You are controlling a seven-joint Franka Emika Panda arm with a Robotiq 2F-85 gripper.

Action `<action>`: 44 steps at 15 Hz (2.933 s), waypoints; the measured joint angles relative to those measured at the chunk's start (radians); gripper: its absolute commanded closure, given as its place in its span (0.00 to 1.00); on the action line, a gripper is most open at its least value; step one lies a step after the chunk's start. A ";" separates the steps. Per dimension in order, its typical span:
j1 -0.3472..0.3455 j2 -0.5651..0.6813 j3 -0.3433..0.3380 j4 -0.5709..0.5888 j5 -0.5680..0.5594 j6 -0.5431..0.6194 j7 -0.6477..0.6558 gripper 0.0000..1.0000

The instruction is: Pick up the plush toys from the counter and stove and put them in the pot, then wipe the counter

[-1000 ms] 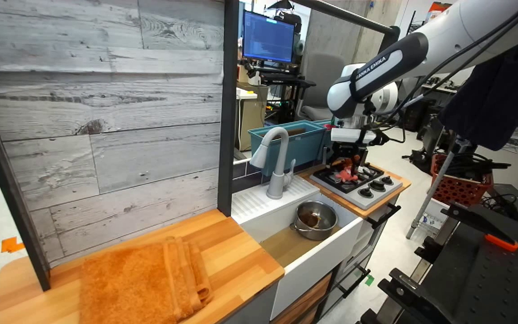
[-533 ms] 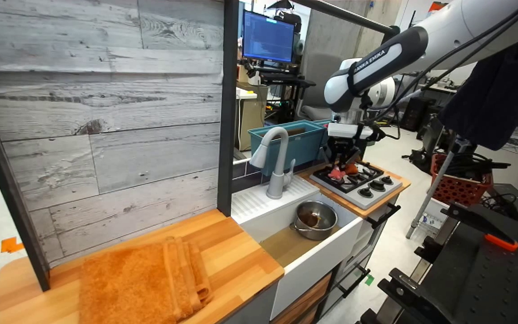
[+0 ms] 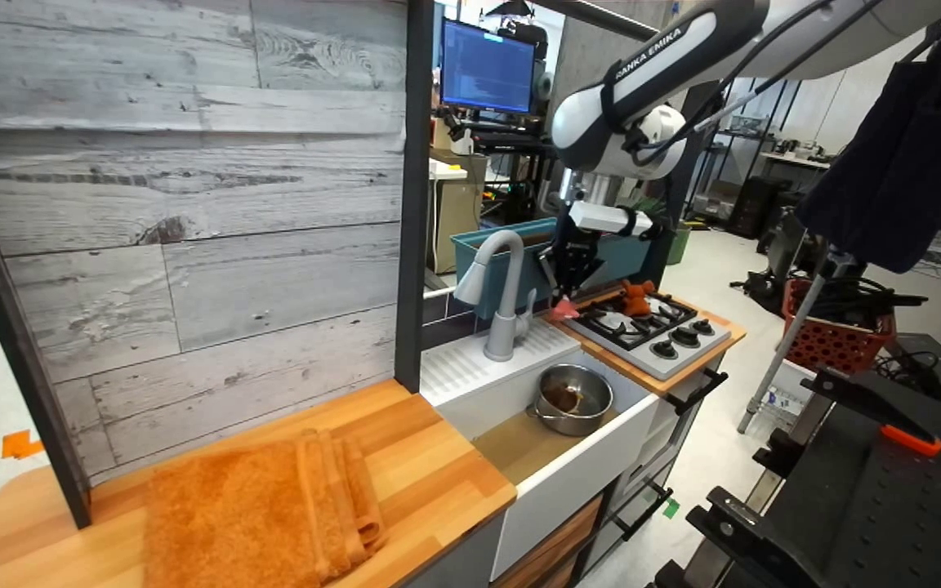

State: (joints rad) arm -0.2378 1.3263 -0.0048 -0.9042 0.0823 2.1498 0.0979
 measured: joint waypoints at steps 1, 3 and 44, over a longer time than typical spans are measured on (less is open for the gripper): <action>0.010 -0.010 0.018 -0.028 0.000 -0.002 -0.033 0.97; 0.022 -0.034 0.021 -0.071 -0.021 -0.009 -0.085 0.97; 0.034 -0.266 -0.265 -0.376 -0.134 0.175 0.121 0.00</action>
State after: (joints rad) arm -0.2035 1.0606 -0.2695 -1.2805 -0.0518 2.3248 0.2188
